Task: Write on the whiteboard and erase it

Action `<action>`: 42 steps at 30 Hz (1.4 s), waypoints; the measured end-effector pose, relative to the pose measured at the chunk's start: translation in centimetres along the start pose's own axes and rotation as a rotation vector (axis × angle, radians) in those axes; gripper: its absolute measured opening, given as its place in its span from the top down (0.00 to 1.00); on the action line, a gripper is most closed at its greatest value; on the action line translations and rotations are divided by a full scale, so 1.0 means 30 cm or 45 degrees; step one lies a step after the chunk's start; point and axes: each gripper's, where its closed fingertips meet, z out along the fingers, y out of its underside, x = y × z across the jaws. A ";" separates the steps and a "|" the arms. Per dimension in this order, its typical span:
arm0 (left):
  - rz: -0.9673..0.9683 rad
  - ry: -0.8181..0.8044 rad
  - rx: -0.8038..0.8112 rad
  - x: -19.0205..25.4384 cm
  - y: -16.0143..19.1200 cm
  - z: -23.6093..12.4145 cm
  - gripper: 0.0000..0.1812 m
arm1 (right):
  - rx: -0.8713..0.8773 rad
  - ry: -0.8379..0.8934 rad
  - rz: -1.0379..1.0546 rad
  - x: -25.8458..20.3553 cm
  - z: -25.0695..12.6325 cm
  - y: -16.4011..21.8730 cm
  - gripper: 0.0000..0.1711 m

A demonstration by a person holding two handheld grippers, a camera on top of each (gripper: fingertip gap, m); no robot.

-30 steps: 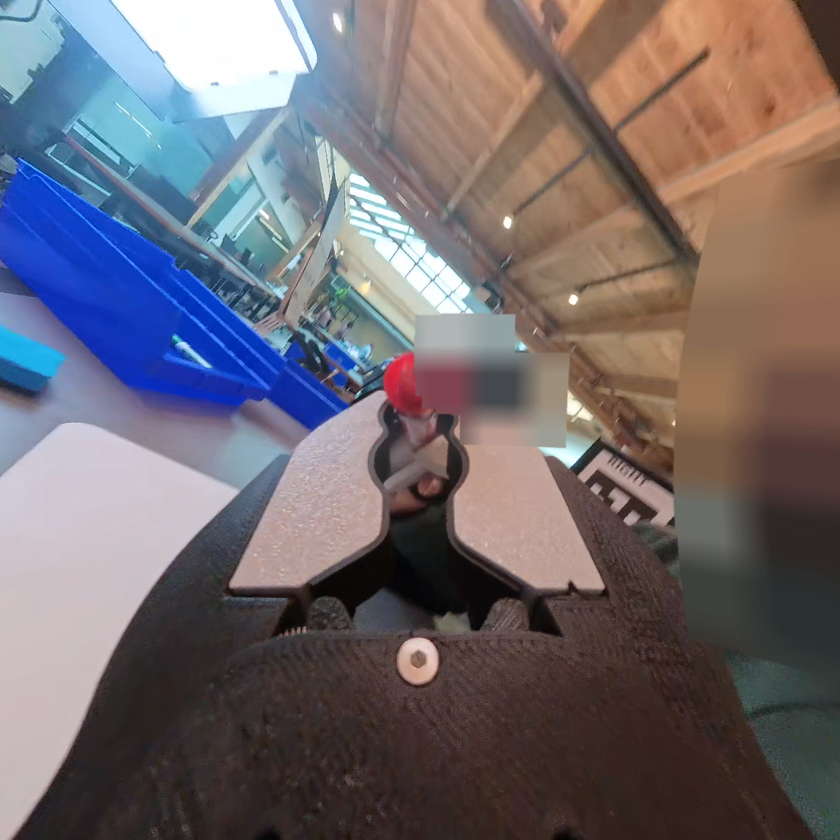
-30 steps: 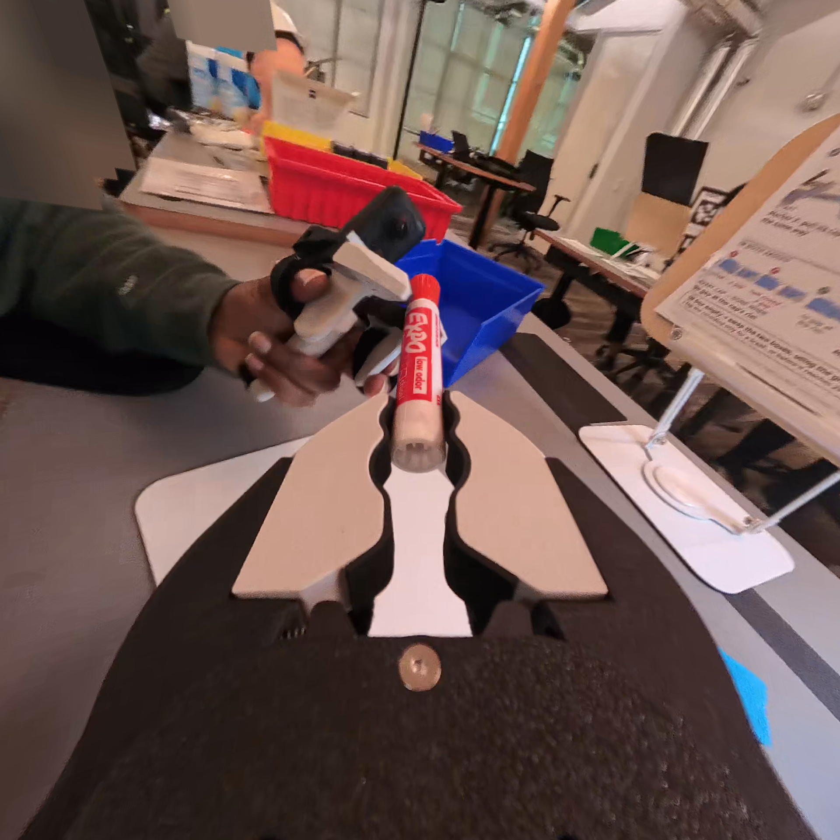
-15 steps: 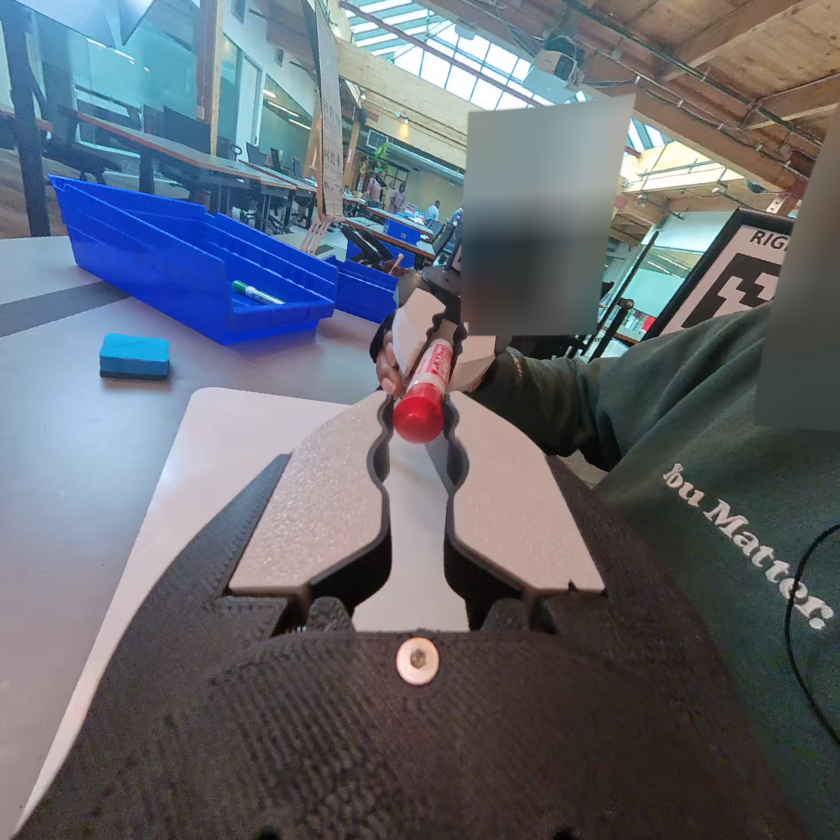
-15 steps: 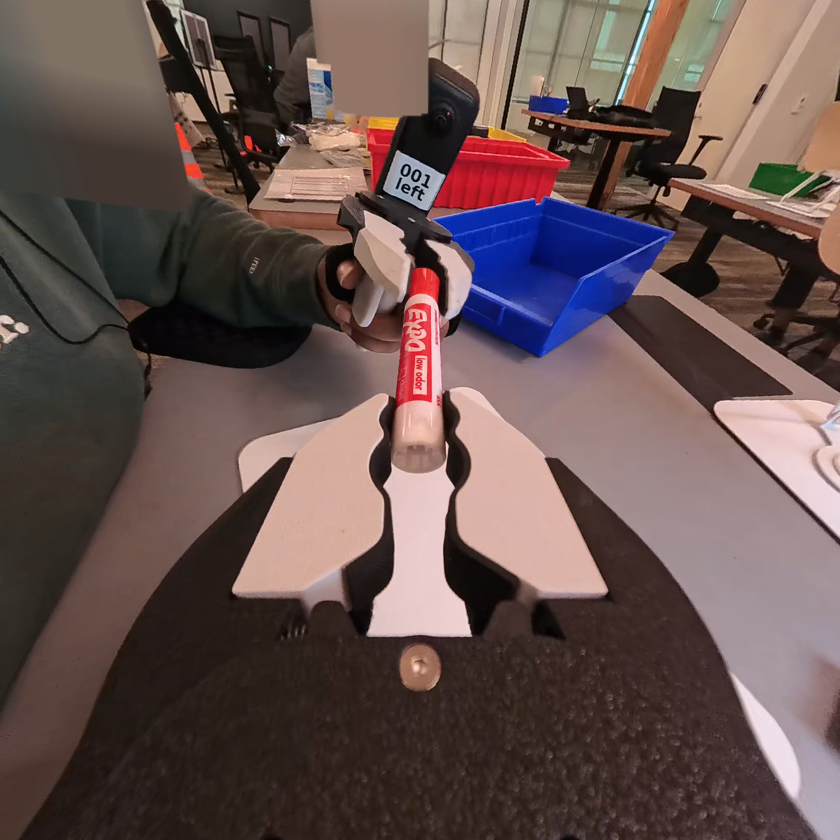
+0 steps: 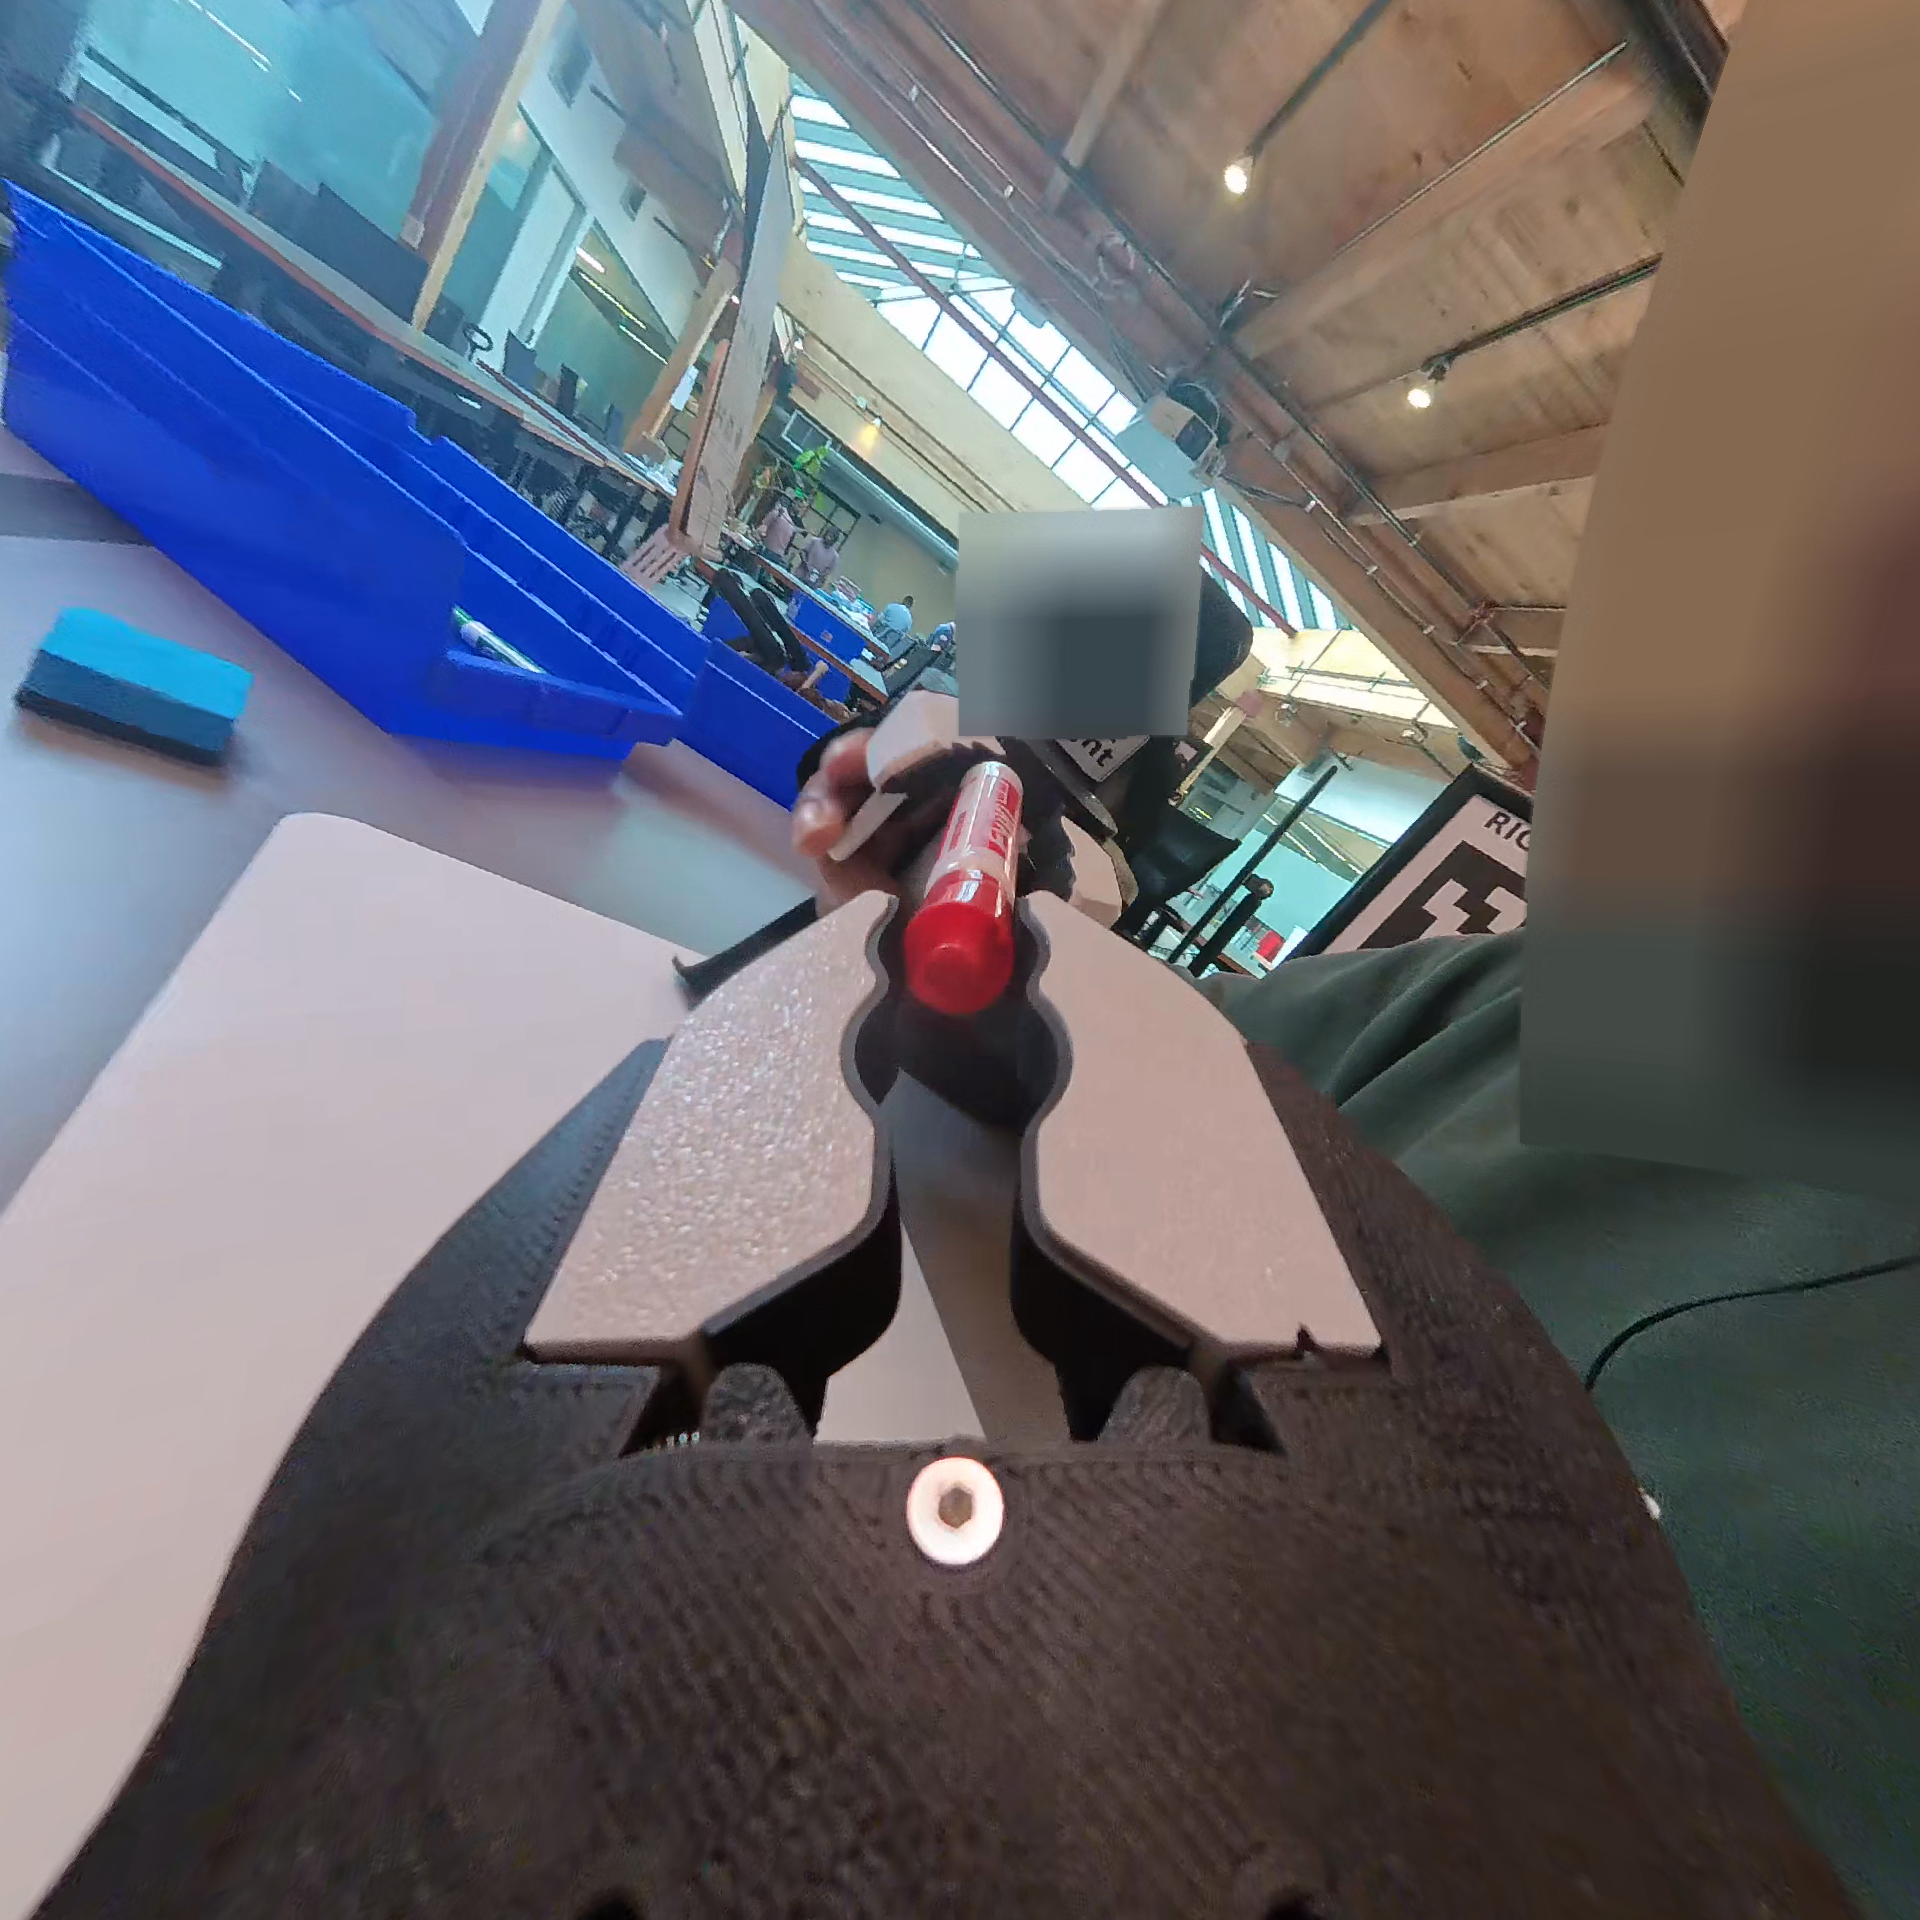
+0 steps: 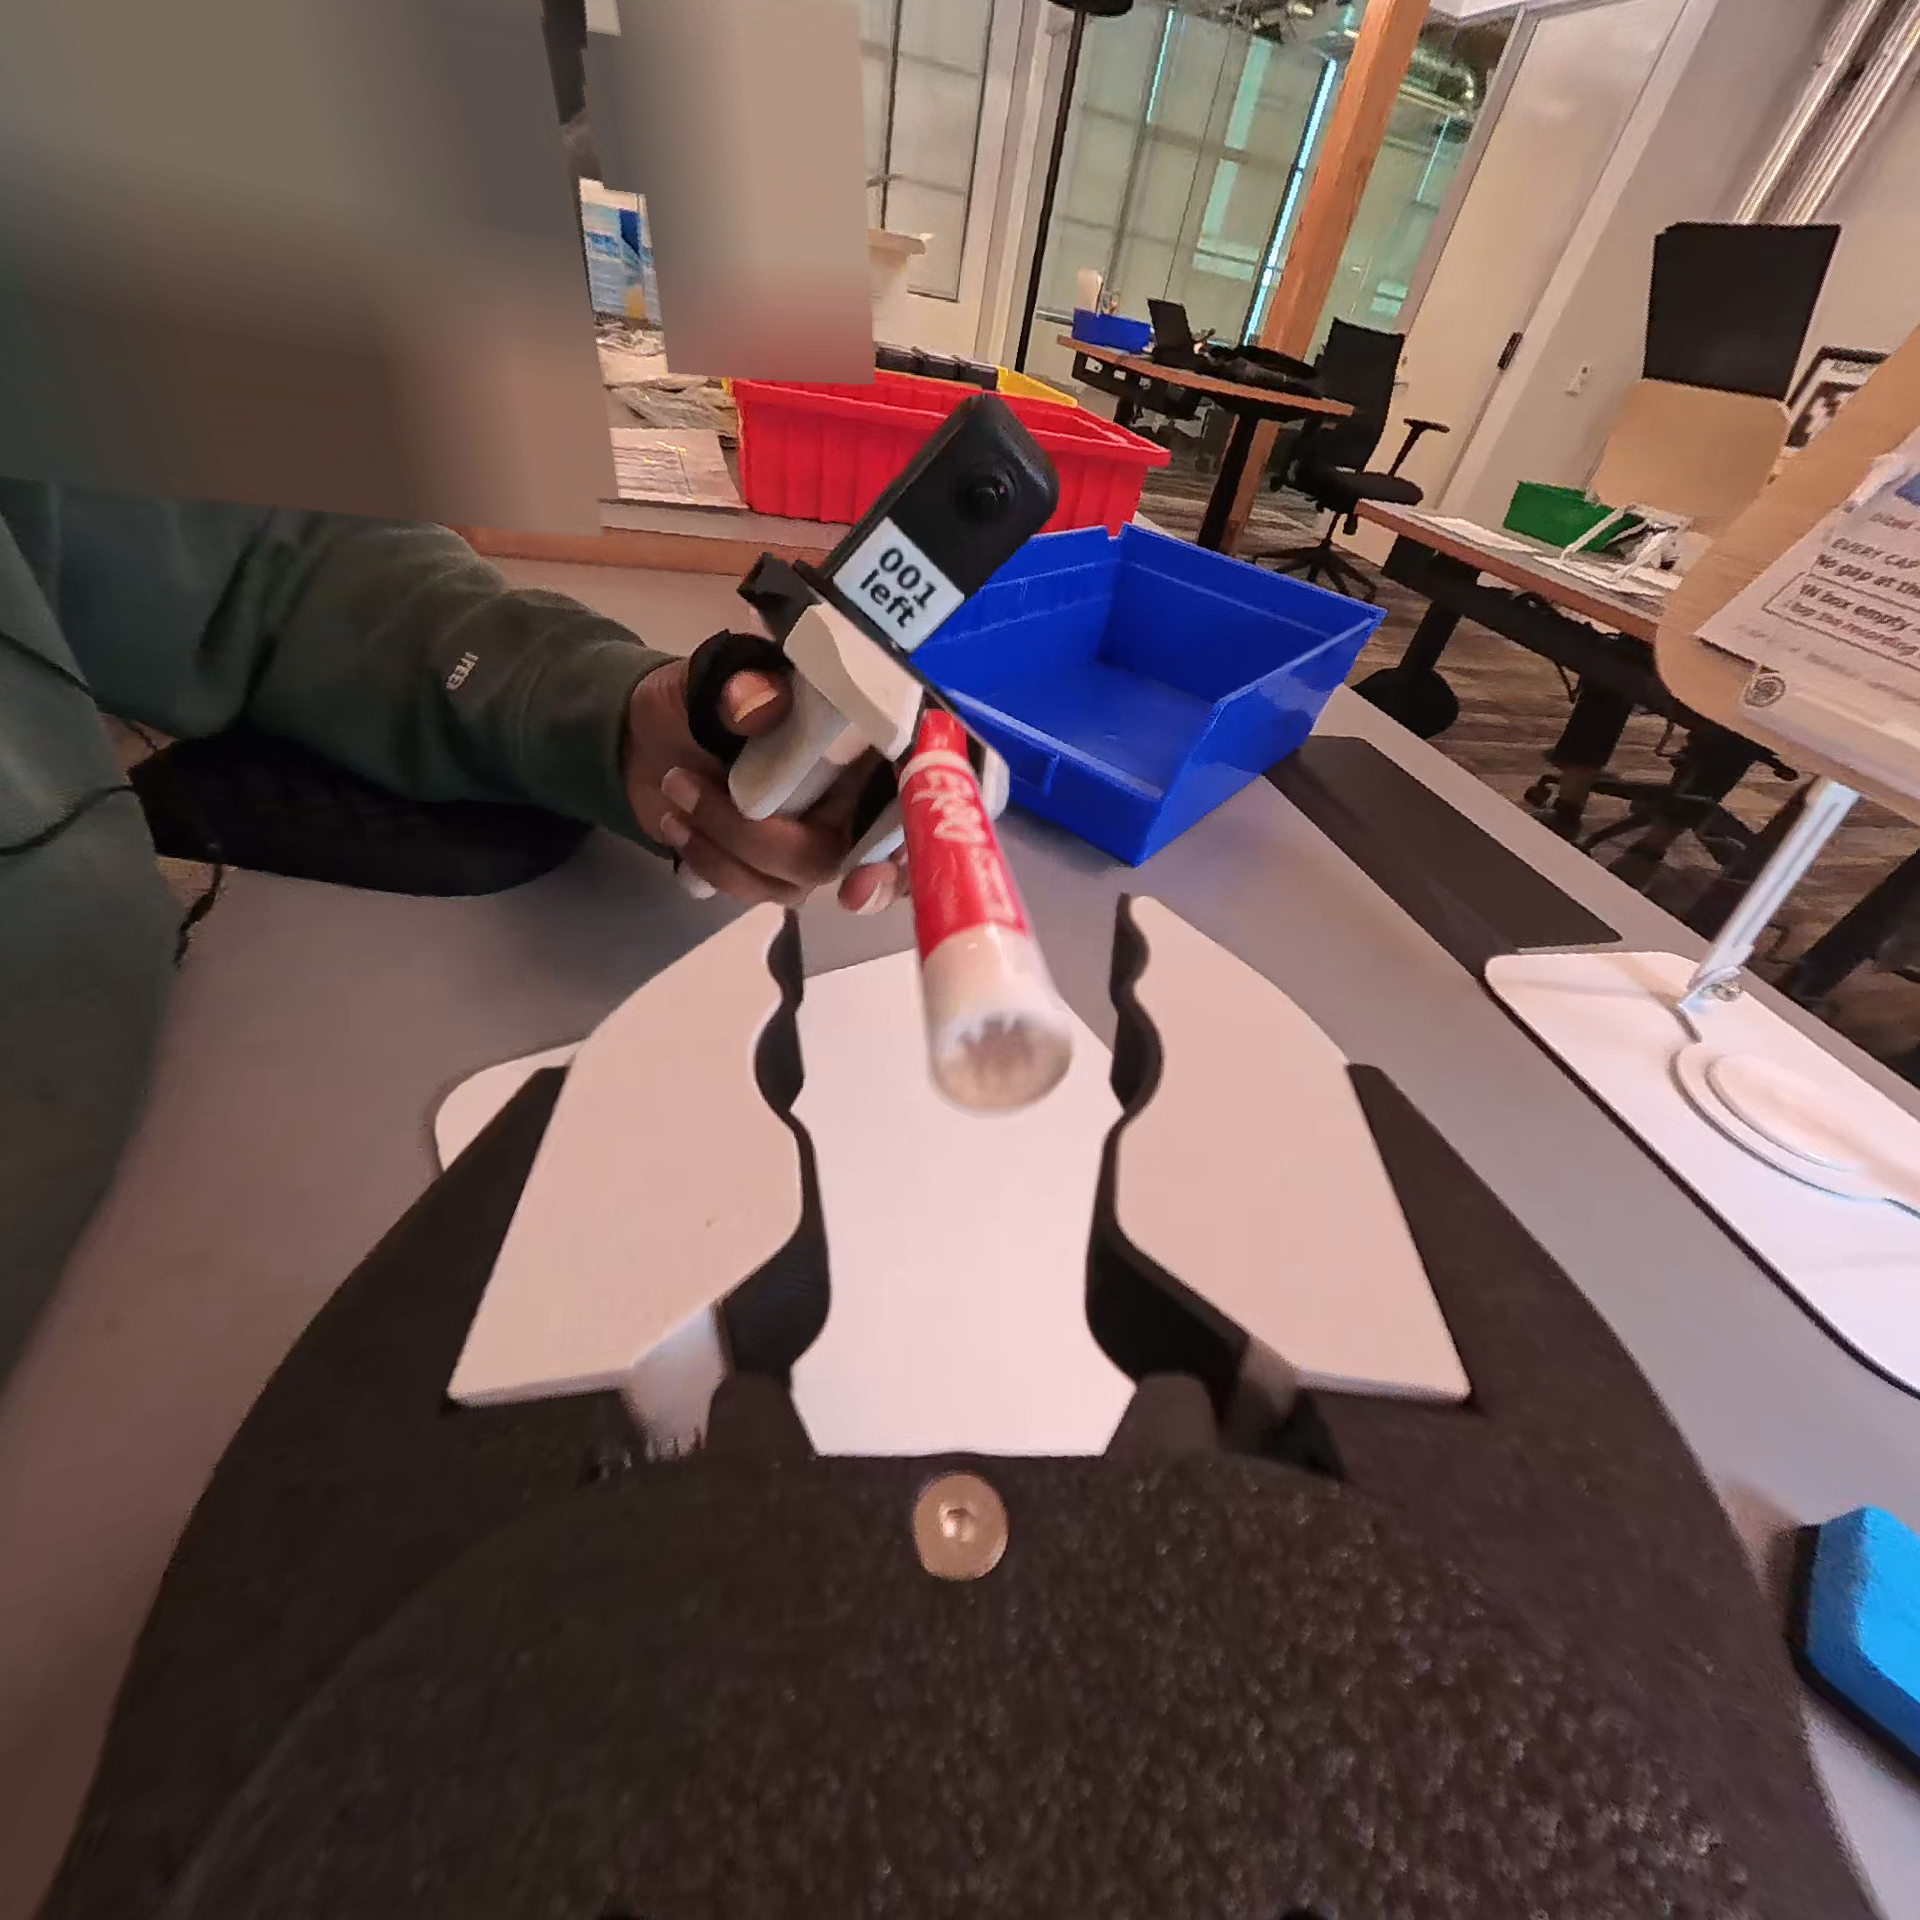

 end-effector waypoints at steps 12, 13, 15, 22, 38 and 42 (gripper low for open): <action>-0.150 0.063 -0.086 0.025 0.104 0.077 0.89 | -0.086 -0.082 0.005 -0.078 0.070 0.057 0.68; -0.165 0.071 -0.084 0.028 0.108 0.080 0.89 | -0.082 -0.088 0.006 -0.083 0.073 0.059 0.69; -0.196 0.073 -0.067 0.023 0.106 0.078 0.89 | -0.077 -0.092 0.010 -0.087 0.075 0.061 0.70; -0.210 0.047 -0.088 0.019 0.119 0.079 0.89 | -0.074 -0.098 0.020 -0.089 0.073 0.071 0.75; -0.344 0.037 -0.084 -0.011 0.135 0.081 0.89 | -0.045 -0.068 0.125 -0.073 0.077 0.087 0.81; -0.315 0.052 -0.076 -0.006 0.111 0.082 0.89 | -0.019 -0.071 0.160 -0.062 0.079 0.066 0.82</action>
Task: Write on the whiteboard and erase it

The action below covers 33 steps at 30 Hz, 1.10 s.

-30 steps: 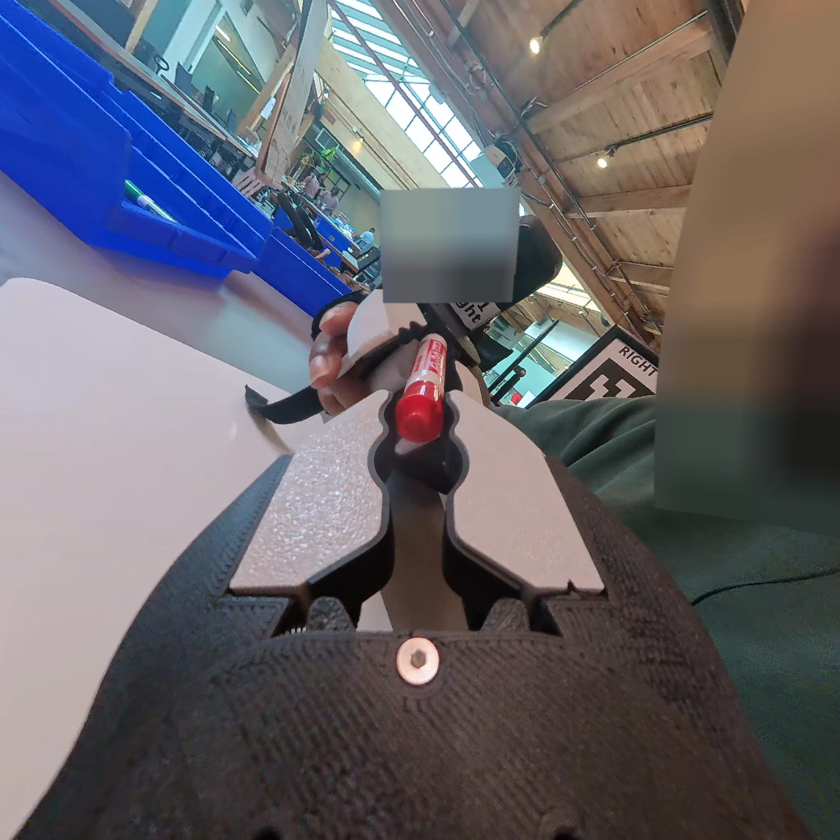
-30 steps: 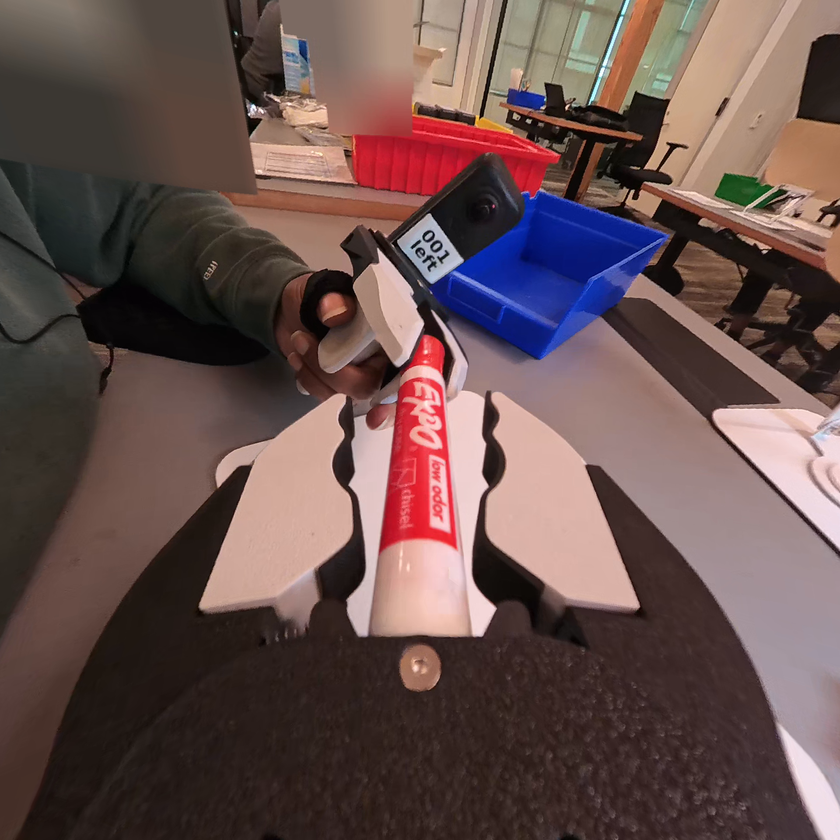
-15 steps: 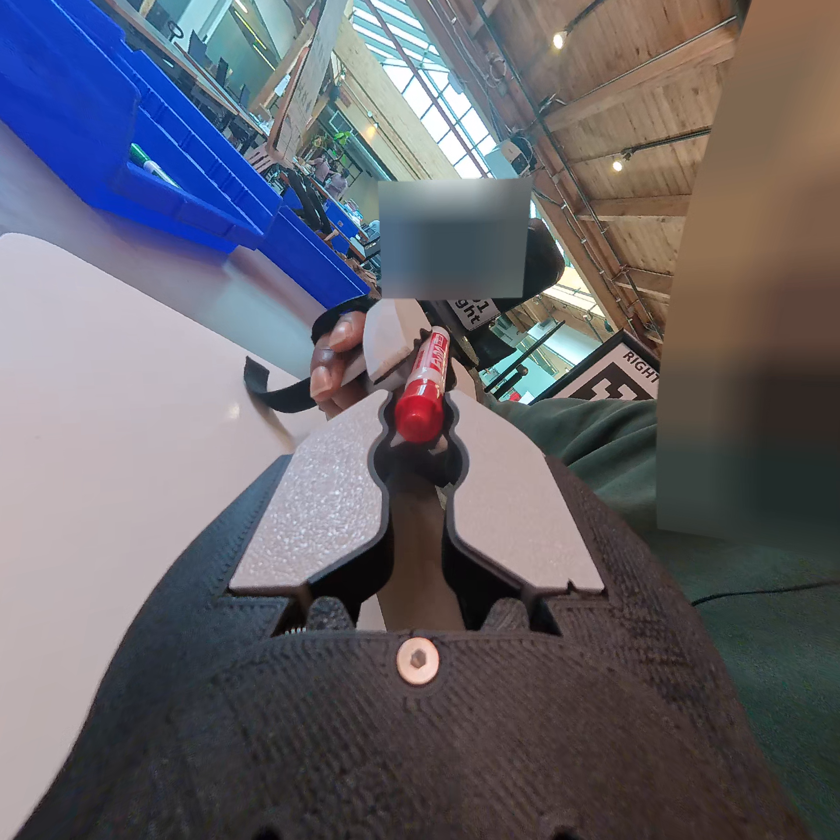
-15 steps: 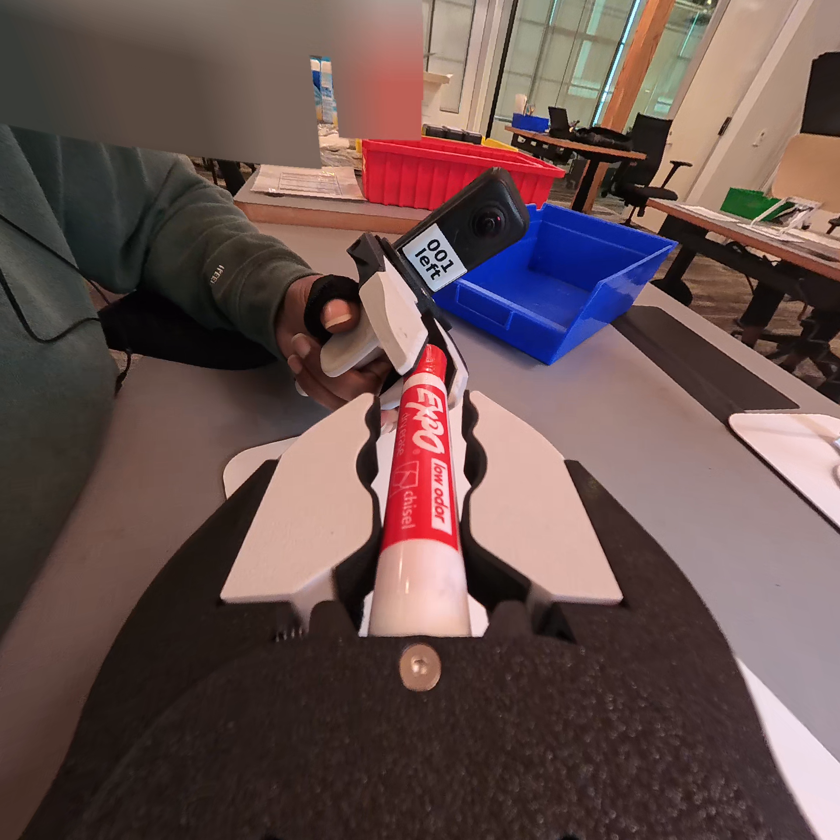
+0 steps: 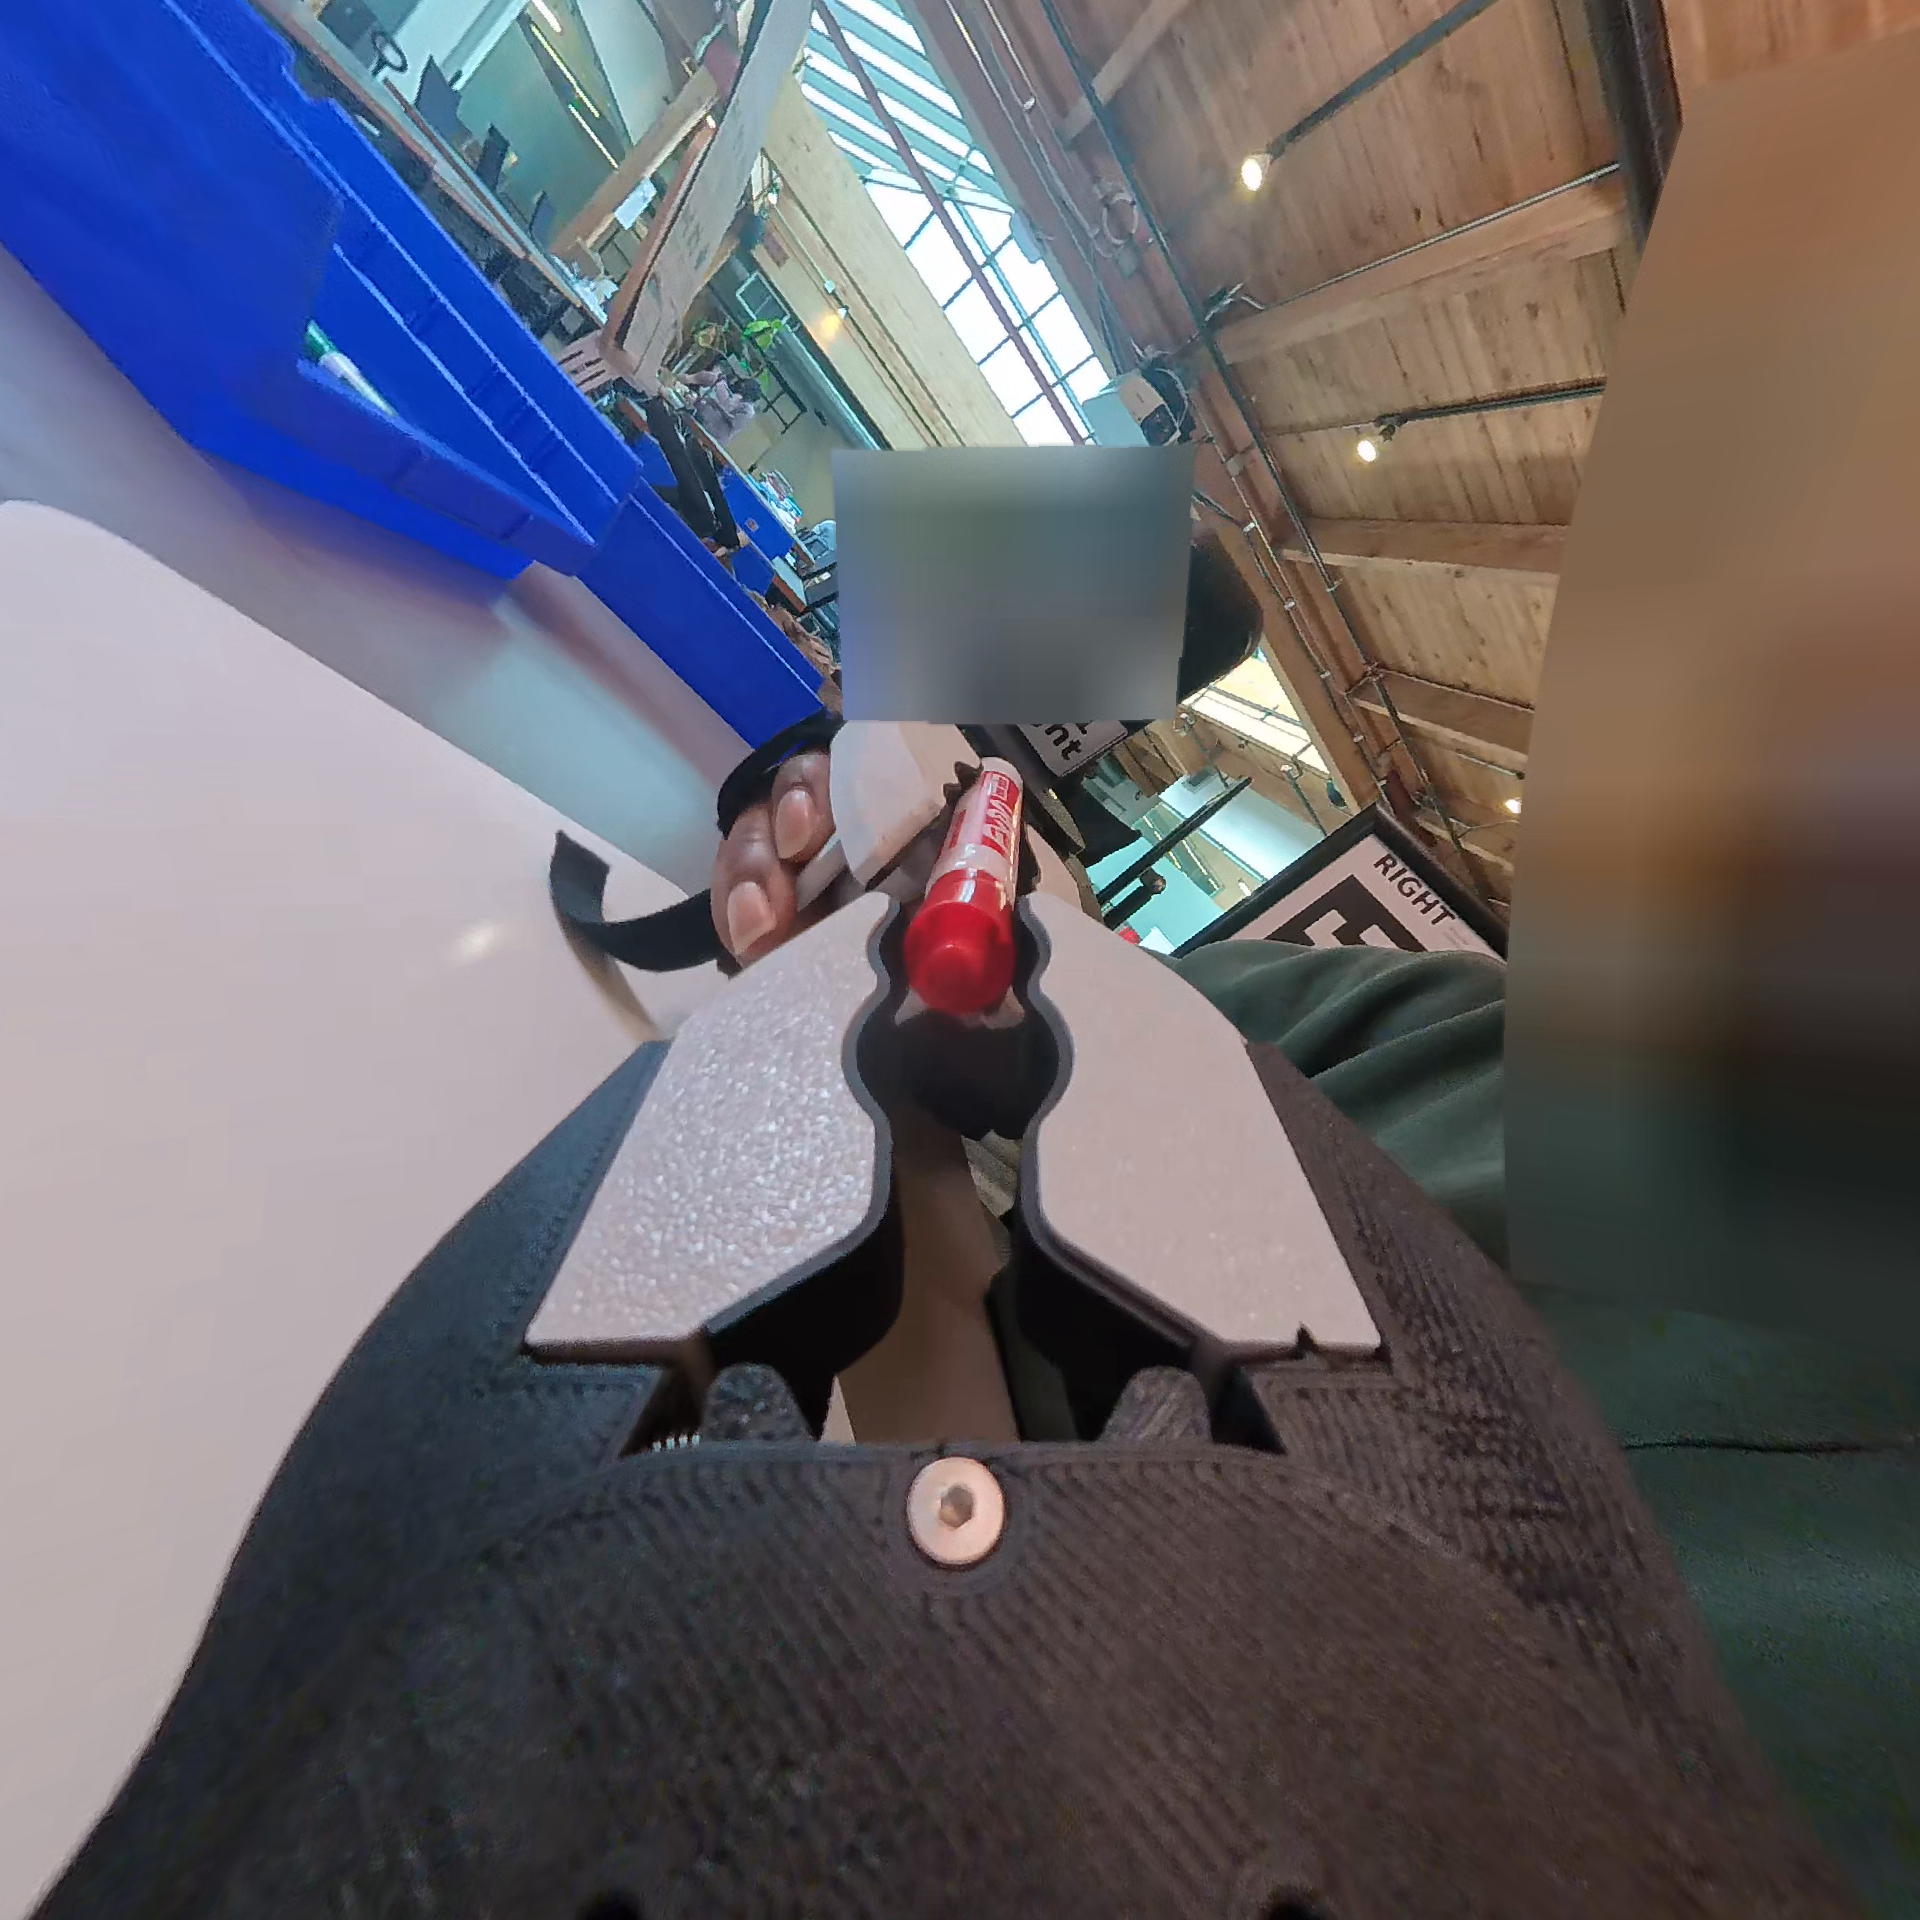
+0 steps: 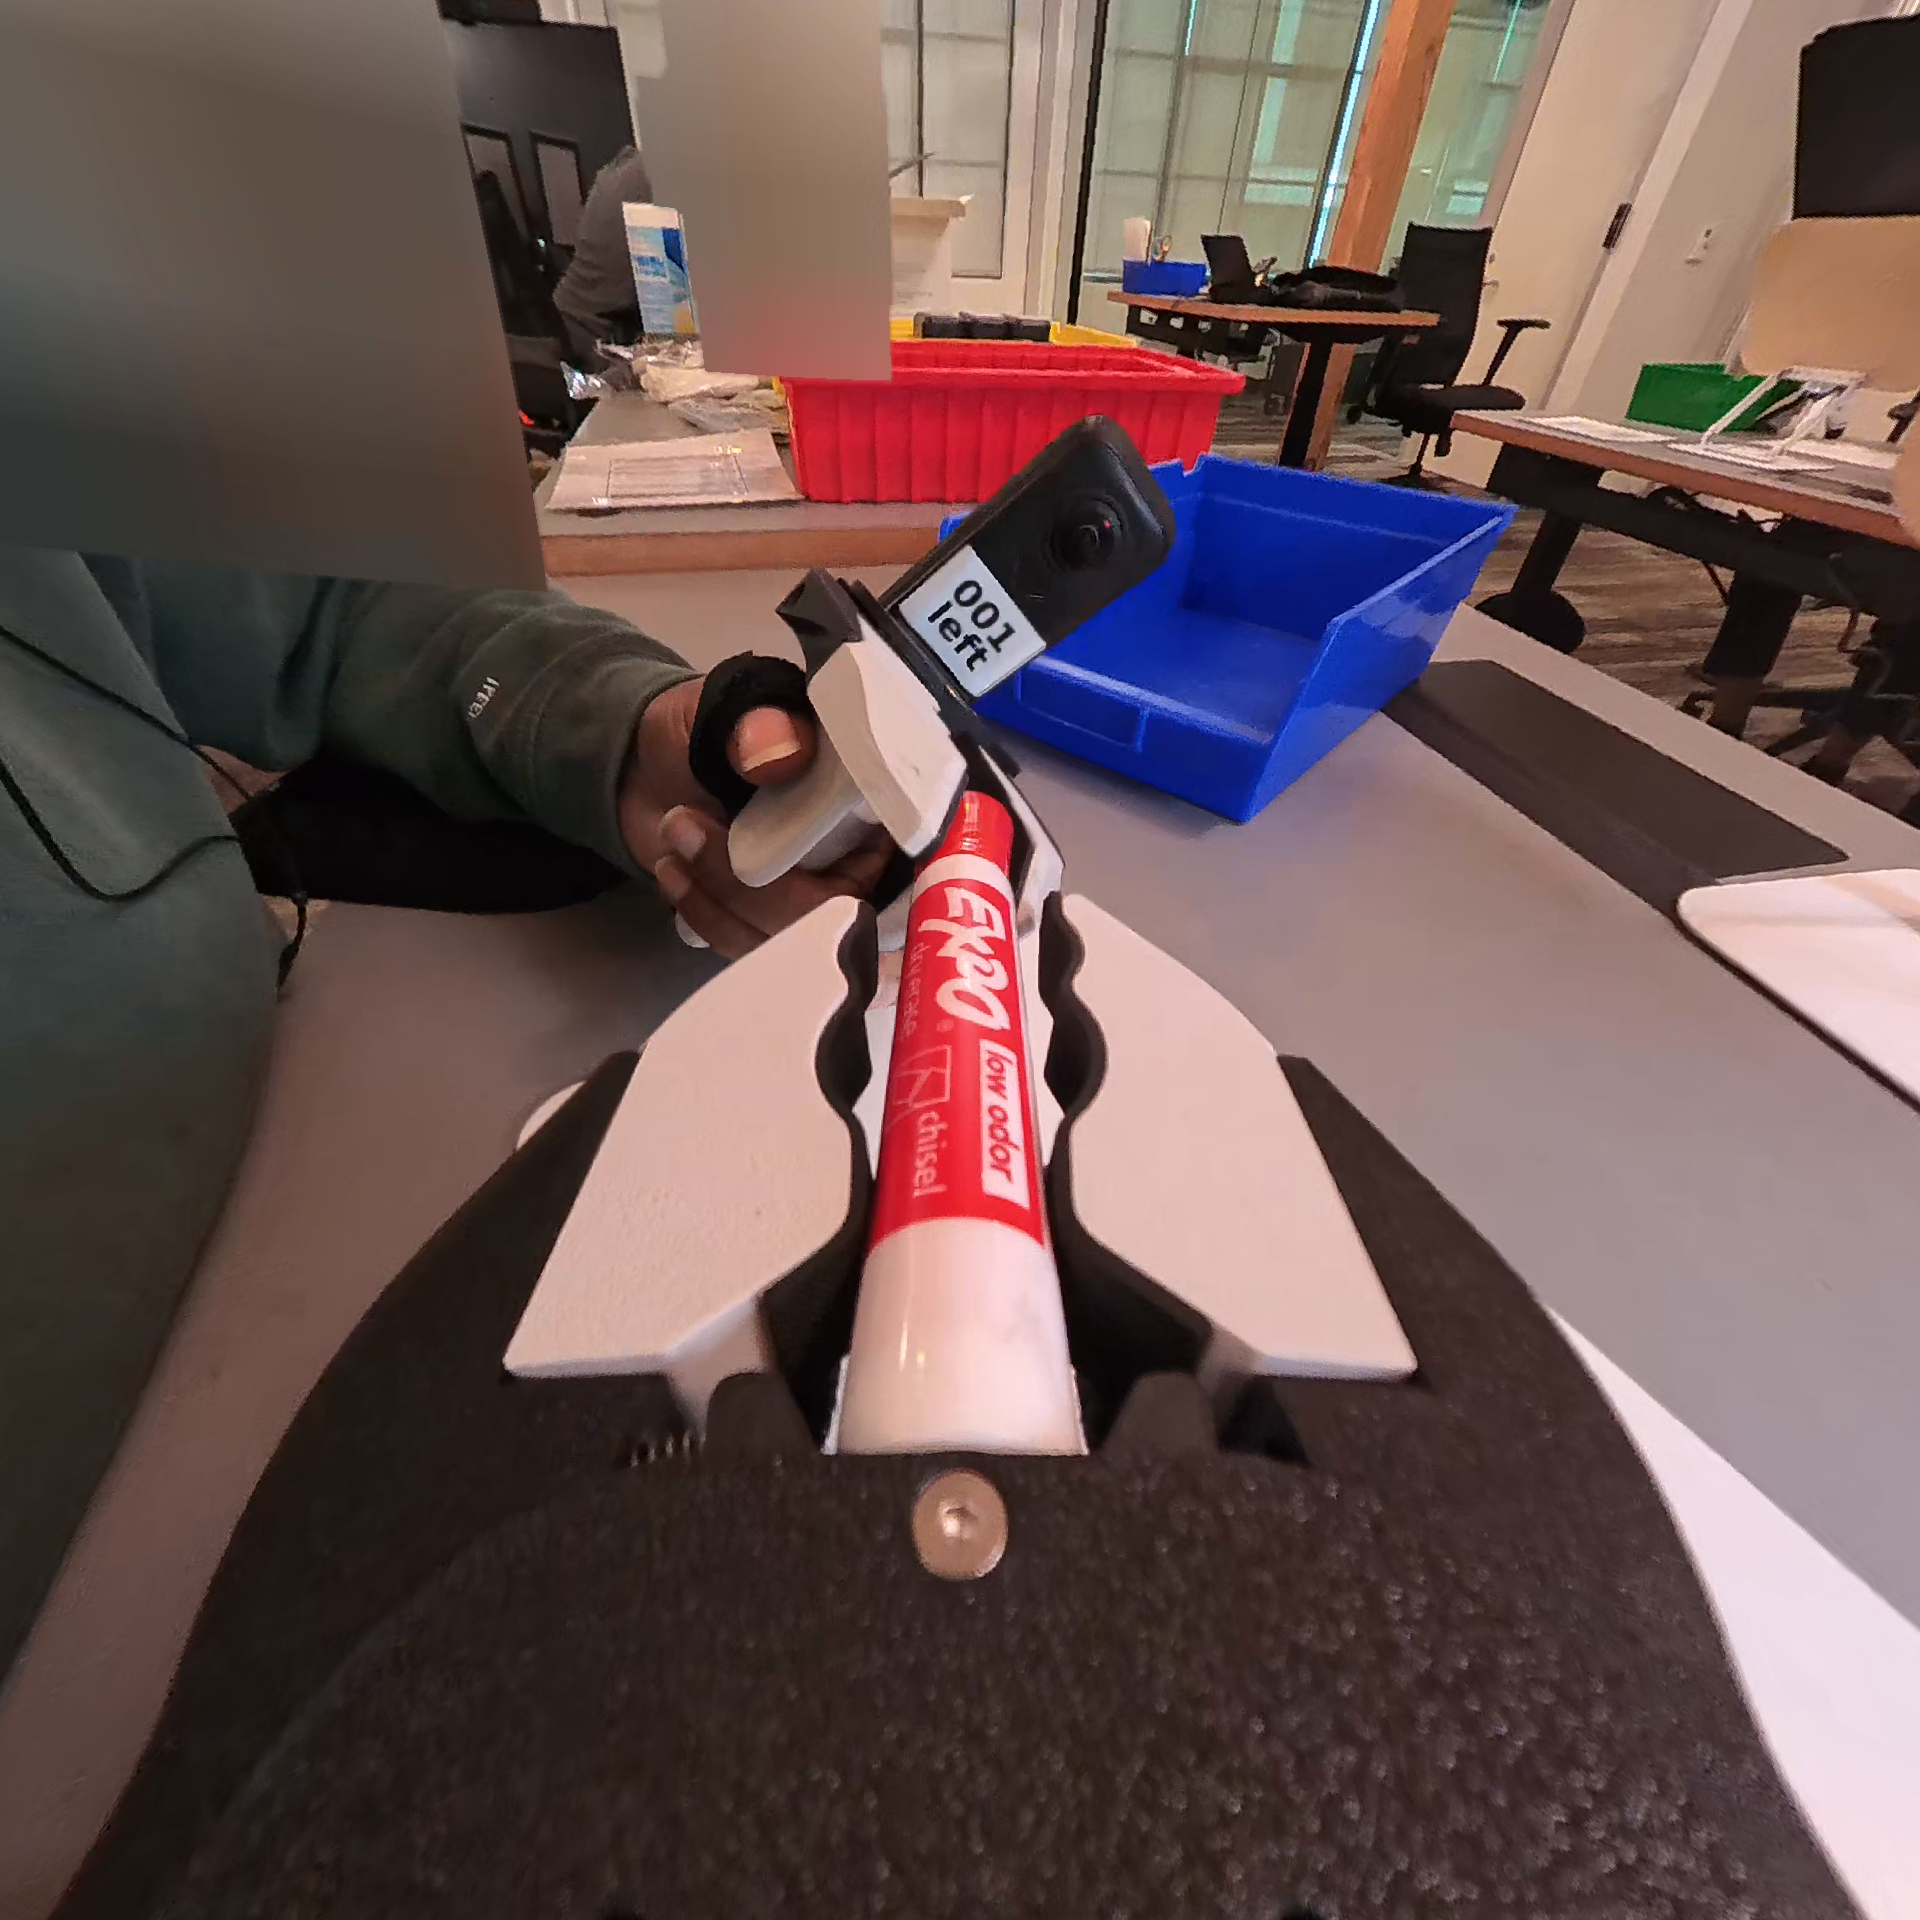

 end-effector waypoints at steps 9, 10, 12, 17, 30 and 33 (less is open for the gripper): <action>0.120 0.028 -0.014 0.058 -0.039 0.011 0.90 | 0.032 -0.008 -0.042 -0.005 -0.010 -0.070 0.82; 0.123 0.030 -0.019 0.062 -0.039 0.011 0.90 | 0.029 -0.011 -0.046 -0.006 -0.010 -0.072 0.82; 0.130 0.031 -0.032 0.068 -0.036 0.013 0.90 | 0.040 -0.025 -0.032 -0.009 -0.016 -0.082 0.82; 0.282 -0.167 0.177 0.029 -0.137 -0.196 0.90 | 0.194 0.203 -0.077 0.120 -0.236 -0.183 0.81; 1.073 -0.837 -0.205 -0.090 -0.051 -0.329 0.89 | -0.067 0.226 0.083 0.220 -0.199 0.010 0.80; 1.114 -0.845 -0.241 -0.102 -0.030 -0.326 0.89 | -0.099 0.194 0.079 0.210 -0.167 0.046 0.80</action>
